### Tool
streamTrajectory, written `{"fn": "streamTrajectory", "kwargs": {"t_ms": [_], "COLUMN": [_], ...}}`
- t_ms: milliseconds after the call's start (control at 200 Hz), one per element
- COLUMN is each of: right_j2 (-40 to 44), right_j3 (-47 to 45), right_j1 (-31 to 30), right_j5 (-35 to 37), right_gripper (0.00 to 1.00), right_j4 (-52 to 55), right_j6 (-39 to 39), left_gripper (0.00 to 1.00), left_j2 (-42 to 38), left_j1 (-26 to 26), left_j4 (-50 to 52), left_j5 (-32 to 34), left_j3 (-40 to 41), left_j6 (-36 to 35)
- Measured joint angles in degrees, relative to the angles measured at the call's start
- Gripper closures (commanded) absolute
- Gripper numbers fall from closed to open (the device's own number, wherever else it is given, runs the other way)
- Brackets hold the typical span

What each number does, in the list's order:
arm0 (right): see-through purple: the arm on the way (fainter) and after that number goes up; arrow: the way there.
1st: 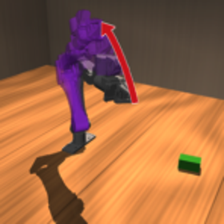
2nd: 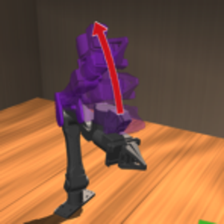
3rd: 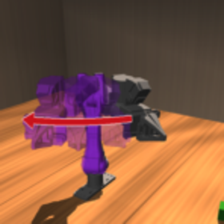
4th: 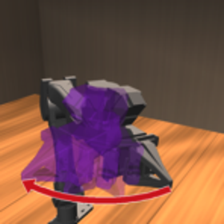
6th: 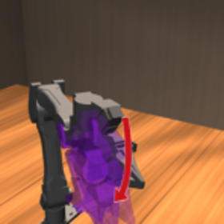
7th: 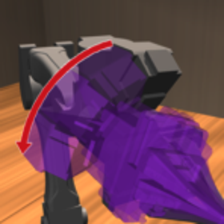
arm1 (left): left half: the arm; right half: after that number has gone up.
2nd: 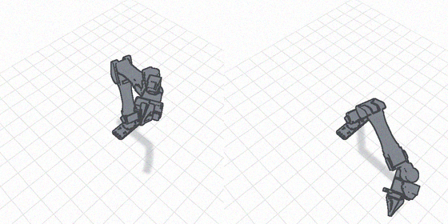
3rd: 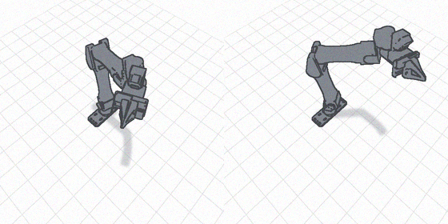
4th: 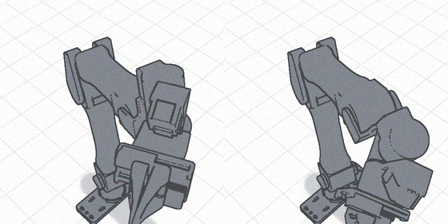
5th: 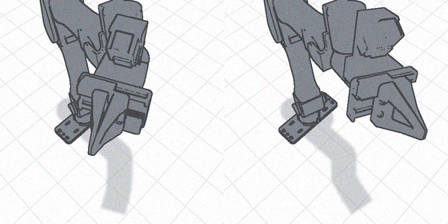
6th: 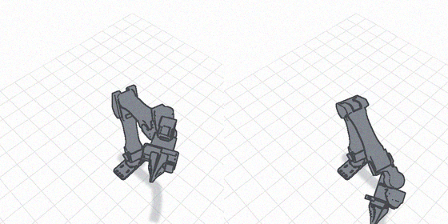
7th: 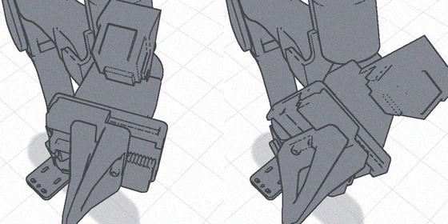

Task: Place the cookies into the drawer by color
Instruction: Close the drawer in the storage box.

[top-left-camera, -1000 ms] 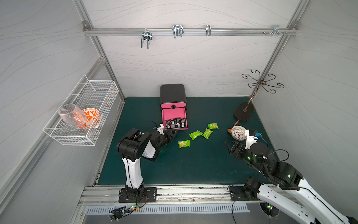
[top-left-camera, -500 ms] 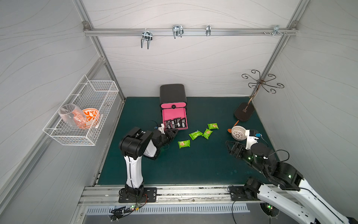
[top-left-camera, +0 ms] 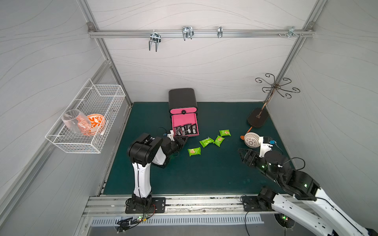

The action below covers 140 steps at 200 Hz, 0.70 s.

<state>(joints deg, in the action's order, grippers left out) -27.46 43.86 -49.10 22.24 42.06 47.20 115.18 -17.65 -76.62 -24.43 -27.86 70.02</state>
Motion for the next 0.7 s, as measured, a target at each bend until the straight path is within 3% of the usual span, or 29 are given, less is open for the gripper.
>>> {"fn": "streamTrajectory", "kwargs": {"t_ms": [700], "right_j2": [0.68], "right_j3": [0.00], "right_j1": [0.00], "right_j5": [0.04], "right_gripper": [0.22], "right_j4": [0.15], "right_j6": [0.02], "left_gripper": [0.72], "left_j2": [-7.02], "left_j1": [0.09], "left_j4": [10.88], "left_j5": [1.97], "left_j3": [-5.01], "left_j6": [2.67]}}
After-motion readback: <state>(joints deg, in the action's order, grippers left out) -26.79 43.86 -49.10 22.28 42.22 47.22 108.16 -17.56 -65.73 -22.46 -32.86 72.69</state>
